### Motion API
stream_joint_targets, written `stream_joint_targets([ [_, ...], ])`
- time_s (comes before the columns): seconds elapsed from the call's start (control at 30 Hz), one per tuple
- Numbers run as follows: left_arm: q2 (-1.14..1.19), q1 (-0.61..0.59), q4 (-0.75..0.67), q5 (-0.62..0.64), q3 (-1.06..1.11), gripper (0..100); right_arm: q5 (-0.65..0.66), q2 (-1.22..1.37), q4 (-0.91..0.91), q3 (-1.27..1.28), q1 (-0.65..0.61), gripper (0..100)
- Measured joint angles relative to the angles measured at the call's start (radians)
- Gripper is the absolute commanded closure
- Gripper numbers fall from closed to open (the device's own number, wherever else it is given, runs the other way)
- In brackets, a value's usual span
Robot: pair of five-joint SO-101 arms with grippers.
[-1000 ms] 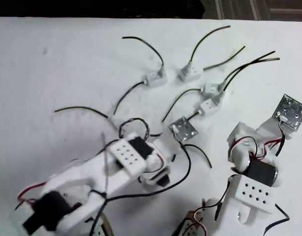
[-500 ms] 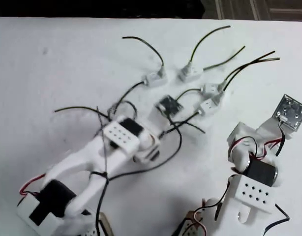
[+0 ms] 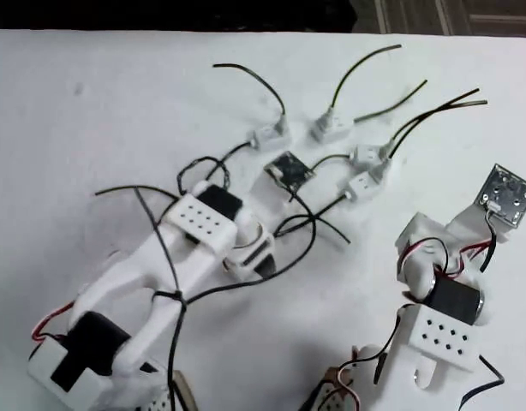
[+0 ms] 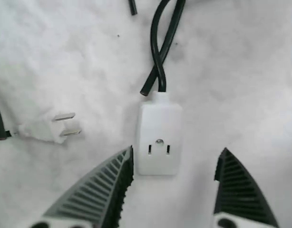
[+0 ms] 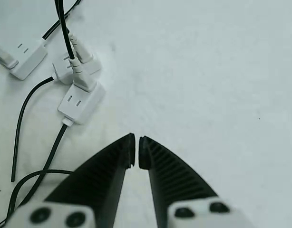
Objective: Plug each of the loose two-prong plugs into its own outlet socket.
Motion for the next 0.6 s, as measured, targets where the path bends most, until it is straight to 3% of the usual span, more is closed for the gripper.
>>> stream_joint_targets([
  [0.6, 0.028, 0.04, -0.081, -0.02, 0.12, 79, 0.0, 0.0, 0.0, 0.0, 0.0, 98.0],
])
